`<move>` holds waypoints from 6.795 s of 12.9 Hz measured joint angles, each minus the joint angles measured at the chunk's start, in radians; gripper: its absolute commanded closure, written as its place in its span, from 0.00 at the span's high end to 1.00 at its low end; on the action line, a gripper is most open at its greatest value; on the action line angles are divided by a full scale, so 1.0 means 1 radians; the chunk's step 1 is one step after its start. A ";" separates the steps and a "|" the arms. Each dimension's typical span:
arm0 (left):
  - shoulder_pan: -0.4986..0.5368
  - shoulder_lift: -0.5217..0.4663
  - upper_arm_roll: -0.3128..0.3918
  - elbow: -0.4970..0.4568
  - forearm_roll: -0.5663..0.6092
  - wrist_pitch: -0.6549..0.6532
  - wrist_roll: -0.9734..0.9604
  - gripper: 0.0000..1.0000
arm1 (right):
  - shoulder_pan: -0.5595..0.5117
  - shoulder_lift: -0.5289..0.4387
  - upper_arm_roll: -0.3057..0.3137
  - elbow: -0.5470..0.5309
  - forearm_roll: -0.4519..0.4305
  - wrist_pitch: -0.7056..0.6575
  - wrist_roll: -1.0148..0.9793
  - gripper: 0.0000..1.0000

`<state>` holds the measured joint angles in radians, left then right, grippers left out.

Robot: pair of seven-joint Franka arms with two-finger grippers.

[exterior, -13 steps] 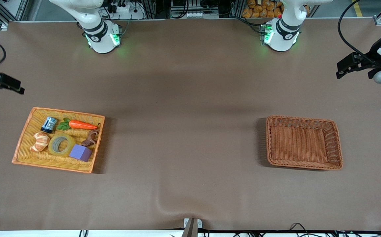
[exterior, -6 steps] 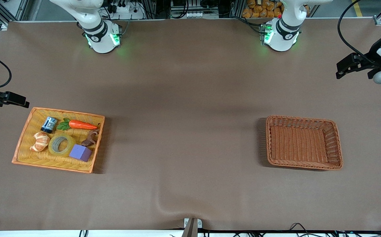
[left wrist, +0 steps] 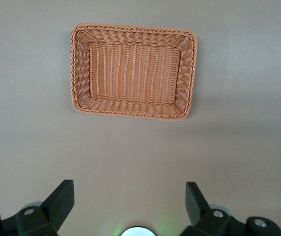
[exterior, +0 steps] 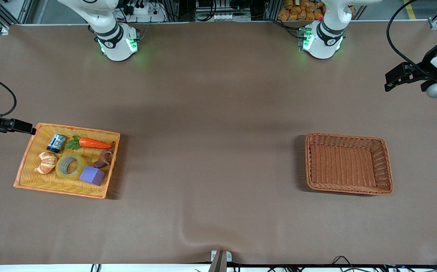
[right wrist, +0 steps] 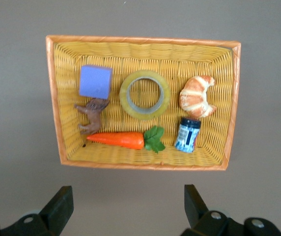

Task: Transfer tape with both arms
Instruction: 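Reach the right gripper down over the yellow tape roll in the tray, then close the right gripper on the tape roll's rim, then carry the tape roll with the right gripper to mid-table and lower it, then open the right gripper and withdraw it to rest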

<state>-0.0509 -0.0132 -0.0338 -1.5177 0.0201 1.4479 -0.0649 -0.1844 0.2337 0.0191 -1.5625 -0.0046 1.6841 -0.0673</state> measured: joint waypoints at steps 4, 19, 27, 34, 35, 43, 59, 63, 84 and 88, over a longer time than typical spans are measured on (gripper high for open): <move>0.000 0.004 0.000 0.000 0.000 0.000 0.000 1.00 | -0.048 0.110 -0.001 -0.001 0.000 0.127 0.000 1.00; 0.000 0.006 -0.001 0.000 0.000 0.000 0.000 1.00 | -0.069 0.424 0.011 -0.064 -0.039 0.486 -0.002 1.00; 0.000 0.007 -0.001 0.000 0.000 0.000 0.000 1.00 | -0.064 0.424 0.007 -0.089 -0.039 0.490 -0.002 0.28; 0.000 0.007 -0.001 0.000 0.000 0.000 0.000 1.00 | -0.068 0.423 0.002 -0.109 -0.042 0.497 -0.003 0.00; 0.000 0.007 -0.001 0.000 0.000 0.000 0.000 1.00 | -0.069 0.423 0.002 -0.108 -0.042 0.498 -0.003 0.00; 0.000 0.007 -0.001 0.002 0.000 0.001 0.000 1.00 | -0.067 0.239 0.011 -0.049 -0.043 0.383 -0.080 0.00; -0.003 0.007 -0.007 0.002 0.000 0.001 0.000 1.00 | 0.478 0.265 0.041 0.076 0.089 0.191 0.385 0.00; -0.003 0.007 -0.007 0.003 0.000 0.001 0.000 1.00 | 0.639 0.363 0.040 0.076 0.090 0.344 0.577 0.00; -0.005 0.007 -0.010 0.003 0.000 0.001 0.000 1.00 | 0.756 0.519 0.015 0.174 0.090 0.522 0.821 1.00; -0.005 0.007 -0.010 0.003 0.000 0.001 0.000 1.00 | 0.642 0.440 0.011 0.182 0.091 0.350 0.716 1.00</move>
<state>-0.0561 -0.0062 -0.0438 -1.5152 0.0200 1.4493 -0.0649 0.4577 0.6741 0.0301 -1.3804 0.0861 2.0338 0.6491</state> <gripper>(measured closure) 0.000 0.000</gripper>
